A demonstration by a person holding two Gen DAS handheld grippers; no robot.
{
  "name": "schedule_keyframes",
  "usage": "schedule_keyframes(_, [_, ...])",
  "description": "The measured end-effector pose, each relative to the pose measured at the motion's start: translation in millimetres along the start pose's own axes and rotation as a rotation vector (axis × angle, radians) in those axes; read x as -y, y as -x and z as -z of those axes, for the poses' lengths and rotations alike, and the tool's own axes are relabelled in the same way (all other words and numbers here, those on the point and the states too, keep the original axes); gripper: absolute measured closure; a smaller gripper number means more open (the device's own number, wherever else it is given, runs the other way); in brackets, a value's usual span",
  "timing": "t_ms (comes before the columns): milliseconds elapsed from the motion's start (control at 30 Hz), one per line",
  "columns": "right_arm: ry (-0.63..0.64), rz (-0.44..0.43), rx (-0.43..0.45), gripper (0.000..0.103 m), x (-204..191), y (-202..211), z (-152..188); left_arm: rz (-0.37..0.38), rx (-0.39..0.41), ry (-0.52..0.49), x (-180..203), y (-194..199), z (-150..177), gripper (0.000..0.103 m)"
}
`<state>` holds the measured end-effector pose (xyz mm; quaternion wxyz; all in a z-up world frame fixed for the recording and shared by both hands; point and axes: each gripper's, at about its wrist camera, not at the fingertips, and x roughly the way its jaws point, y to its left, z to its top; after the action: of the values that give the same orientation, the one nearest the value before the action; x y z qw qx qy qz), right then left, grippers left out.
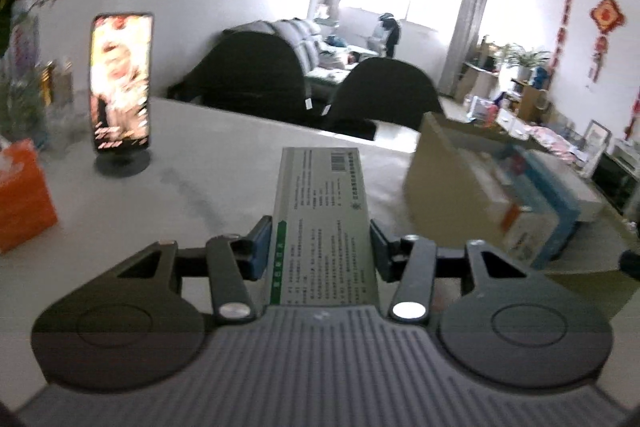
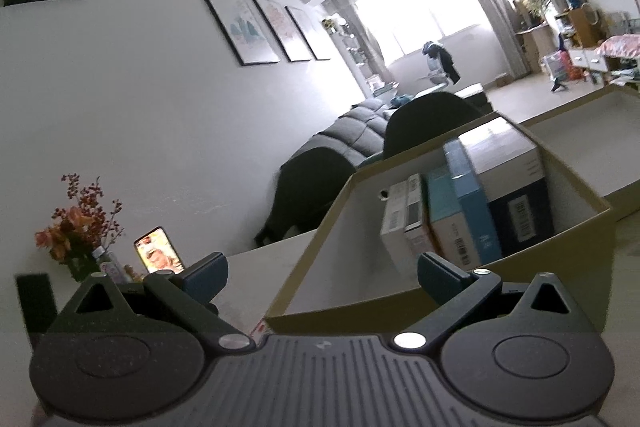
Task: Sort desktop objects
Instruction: 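Lift the green-and-white box with the left gripper and carry it over the beige box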
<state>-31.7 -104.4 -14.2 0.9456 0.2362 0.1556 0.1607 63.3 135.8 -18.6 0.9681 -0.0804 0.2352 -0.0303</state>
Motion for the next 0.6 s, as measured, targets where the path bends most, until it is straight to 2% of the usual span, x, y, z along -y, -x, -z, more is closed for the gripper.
schedule_keyframes(367, [-0.034,0.046,0.05,0.001,25.5,13.9,-8.8,0.1,-0.014,-0.092,51.3,-14.9,-30.5,0.055])
schedule_keyframes(600, [-0.06,0.06,0.071,0.001,39.3,17.0,-13.3,0.186,-0.04,-0.075,77.9,-36.2,-45.9,0.055])
